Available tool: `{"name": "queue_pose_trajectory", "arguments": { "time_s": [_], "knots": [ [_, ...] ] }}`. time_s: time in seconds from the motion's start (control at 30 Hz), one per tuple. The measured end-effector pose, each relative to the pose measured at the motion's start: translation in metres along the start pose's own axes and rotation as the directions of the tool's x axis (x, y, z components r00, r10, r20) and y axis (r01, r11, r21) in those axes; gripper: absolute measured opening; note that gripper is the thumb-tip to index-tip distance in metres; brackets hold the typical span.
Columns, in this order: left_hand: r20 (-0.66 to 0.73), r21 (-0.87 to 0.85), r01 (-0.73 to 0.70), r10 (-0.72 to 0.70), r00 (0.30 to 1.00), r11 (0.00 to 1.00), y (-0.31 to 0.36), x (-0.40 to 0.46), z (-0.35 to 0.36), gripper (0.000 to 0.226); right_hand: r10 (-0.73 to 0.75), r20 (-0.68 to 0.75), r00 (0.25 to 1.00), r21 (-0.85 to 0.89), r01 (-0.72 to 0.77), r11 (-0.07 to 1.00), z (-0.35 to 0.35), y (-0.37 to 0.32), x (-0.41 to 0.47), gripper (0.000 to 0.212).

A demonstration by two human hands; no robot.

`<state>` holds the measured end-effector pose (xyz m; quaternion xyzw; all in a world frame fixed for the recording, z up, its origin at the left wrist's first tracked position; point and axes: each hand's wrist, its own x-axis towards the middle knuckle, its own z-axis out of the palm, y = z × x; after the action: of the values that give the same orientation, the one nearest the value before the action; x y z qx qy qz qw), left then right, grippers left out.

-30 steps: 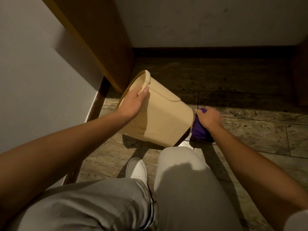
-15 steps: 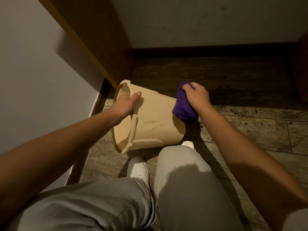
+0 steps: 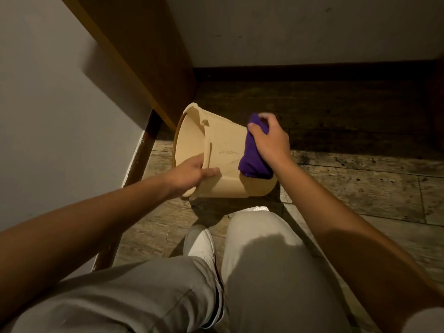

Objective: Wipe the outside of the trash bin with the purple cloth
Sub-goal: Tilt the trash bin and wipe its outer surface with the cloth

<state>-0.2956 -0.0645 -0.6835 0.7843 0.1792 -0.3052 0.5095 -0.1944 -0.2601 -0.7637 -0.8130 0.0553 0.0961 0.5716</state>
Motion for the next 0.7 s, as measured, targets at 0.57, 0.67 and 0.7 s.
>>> {"name": "queue_pose_trajectory", "arguments": {
  "time_s": [0.57, 0.67, 0.7],
  "knots": [
    [-0.182, -0.459, 0.049, -0.148, 0.972, 0.887, -0.001, 0.015, -0.018, 0.041, -0.379, 0.099, 0.920, -0.449, 0.381, 0.808, 0.063, 0.015, -0.015, 0.038],
    [-0.188, -0.399, 0.057, -0.143, 0.972, 0.915, -0.010, 0.017, -0.024, 0.049, -0.215, 0.037, 0.976, -0.513, 0.203, 0.834, 0.041, 0.053, -0.007, 0.038],
    [-0.190, -0.382, 0.061, -0.143, 0.971, 0.922, -0.011, 0.017, -0.024, 0.050, -0.156, 0.011, 0.988, -0.547, 0.137, 0.826, 0.033, 0.066, -0.005, 0.039]
  ]
}}
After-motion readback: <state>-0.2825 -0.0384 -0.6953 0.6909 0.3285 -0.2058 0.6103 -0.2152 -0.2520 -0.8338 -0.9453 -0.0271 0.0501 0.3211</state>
